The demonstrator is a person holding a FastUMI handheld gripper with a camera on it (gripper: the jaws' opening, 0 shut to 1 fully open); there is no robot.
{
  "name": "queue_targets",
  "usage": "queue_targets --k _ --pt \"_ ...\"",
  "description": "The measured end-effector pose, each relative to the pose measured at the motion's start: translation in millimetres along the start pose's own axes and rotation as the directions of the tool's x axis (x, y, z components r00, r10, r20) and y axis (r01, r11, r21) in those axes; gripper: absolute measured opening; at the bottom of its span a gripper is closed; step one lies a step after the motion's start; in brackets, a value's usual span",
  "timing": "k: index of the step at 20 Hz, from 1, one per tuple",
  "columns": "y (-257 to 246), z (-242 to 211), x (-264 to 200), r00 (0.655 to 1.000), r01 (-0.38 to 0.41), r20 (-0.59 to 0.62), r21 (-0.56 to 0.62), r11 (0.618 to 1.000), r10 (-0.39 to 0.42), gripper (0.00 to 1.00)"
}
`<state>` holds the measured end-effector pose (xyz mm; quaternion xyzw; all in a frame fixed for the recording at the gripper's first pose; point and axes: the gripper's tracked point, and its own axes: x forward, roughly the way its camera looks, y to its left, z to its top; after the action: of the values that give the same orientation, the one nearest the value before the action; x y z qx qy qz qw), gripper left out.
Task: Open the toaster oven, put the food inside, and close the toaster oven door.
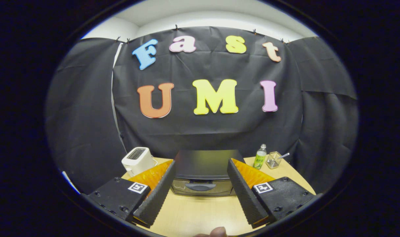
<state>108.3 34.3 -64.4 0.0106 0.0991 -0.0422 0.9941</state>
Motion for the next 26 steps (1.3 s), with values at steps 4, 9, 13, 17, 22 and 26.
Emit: queue_targets --k 4,9,13,17,22,26 --pt "4.6 14.8 -73.1 0.999 0.019 0.046 0.026 0.999 -0.020 1.00" --pt "12.1 18.7 -140.0 0.997 0.029 0.074 0.028 0.999 -0.031 1.00" --pt "26.4 3.0 -175.0 0.997 0.017 0.069 0.028 0.999 -0.019 1.00" --pt "26.2 -0.2 -197.5 0.996 0.027 0.079 0.019 0.999 -0.028 1.00" --pt "13.7 3.0 -208.5 0.994 0.060 0.091 0.013 0.998 -0.061 1.00" --pt "13.3 3.3 -207.7 0.994 0.061 0.092 -0.009 0.998 -0.060 1.00"
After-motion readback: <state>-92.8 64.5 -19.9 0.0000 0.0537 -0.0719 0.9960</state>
